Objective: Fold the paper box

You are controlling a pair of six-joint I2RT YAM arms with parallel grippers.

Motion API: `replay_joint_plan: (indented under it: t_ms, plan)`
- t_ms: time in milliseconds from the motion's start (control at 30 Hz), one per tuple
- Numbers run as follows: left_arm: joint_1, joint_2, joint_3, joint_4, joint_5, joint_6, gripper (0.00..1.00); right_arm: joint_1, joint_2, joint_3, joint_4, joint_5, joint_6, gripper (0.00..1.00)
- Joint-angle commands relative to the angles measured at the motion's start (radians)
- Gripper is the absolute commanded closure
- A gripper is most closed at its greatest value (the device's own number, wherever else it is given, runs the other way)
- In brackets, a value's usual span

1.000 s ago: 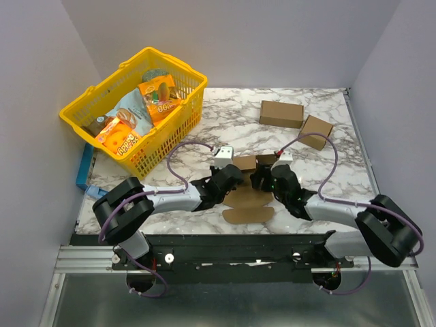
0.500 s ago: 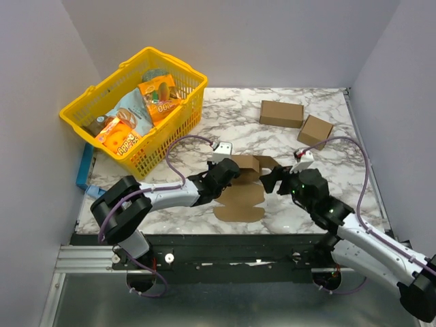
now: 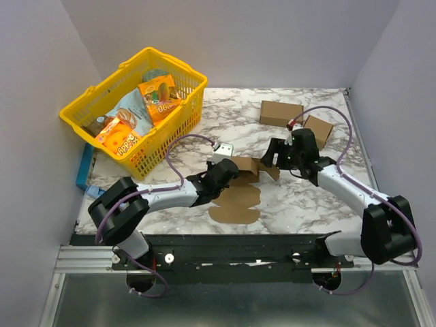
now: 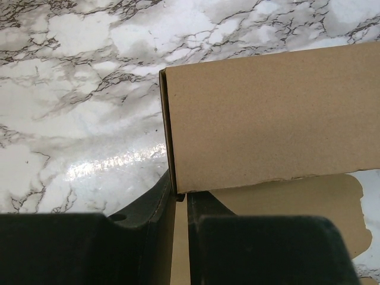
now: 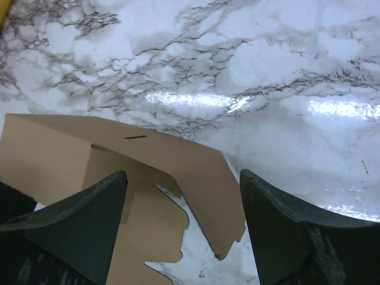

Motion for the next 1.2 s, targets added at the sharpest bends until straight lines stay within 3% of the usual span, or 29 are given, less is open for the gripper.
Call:
replay_joint_plan:
  t_ms: [0,300,400,800,967,1167]
  plan:
    - [0.005,-0.024,-0.014,-0.020,0.003,0.010,0.82,-0.081,0.039,-0.023,0.032,-0.100,0.089,0.19]
    - [0.005,-0.018,-0.014,-0.017,0.012,0.000,0.82,-0.114,0.137,-0.132,0.272,-0.375,0.227,0.27]
    - [0.005,-0.004,0.000,-0.017,0.020,0.000,0.82,-0.112,0.149,-0.177,0.341,-0.445,0.256,0.37]
    - [-0.015,0.030,0.017,0.000,0.059,-0.031,0.85,-0.043,0.073,-0.247,0.342,-0.433,0.193,0.53]
    - [-0.037,0.066,0.047,-0.008,0.059,-0.045,0.86,0.049,0.088,-0.206,0.324,-0.415,0.181,0.54]
    - [-0.052,0.068,0.054,-0.011,0.055,-0.054,0.86,0.067,0.085,-0.207,0.325,-0.401,0.195,0.53]
